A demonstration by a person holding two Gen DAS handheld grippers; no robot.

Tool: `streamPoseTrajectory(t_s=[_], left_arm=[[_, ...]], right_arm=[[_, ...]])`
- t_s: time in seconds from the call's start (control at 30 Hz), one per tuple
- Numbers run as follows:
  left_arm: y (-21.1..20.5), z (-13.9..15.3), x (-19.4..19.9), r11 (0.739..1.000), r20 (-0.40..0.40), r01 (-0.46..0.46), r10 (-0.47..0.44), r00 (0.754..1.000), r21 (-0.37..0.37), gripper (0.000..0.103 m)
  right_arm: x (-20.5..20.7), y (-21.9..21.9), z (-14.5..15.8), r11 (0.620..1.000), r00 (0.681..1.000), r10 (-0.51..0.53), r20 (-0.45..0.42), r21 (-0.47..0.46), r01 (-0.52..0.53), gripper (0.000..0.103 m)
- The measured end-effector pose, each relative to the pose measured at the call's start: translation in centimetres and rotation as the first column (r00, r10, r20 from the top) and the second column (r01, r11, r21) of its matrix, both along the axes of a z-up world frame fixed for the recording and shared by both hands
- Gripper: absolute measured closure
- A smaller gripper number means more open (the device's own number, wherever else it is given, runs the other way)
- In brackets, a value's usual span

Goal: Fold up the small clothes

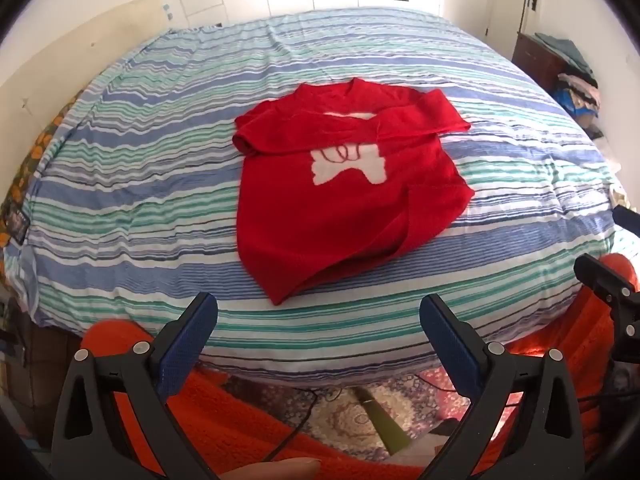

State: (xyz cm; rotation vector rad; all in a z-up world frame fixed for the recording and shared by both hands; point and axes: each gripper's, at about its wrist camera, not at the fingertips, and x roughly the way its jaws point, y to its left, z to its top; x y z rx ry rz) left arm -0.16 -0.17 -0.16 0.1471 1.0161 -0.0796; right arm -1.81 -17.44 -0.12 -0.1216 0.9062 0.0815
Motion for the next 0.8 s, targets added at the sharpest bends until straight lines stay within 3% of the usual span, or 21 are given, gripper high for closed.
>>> streamPoseTrajectory(t_s=[0.8], left_arm=[[-0.35, -0.17, 0.09, 1.000, -0.009, 0.010, -0.010, 1.000, 0.010, 0.002]], right_arm=[[0.04, 0.08, -0.22, 1.000, 1.000, 0.010, -0.007, 0.001, -0.010, 0.000]])
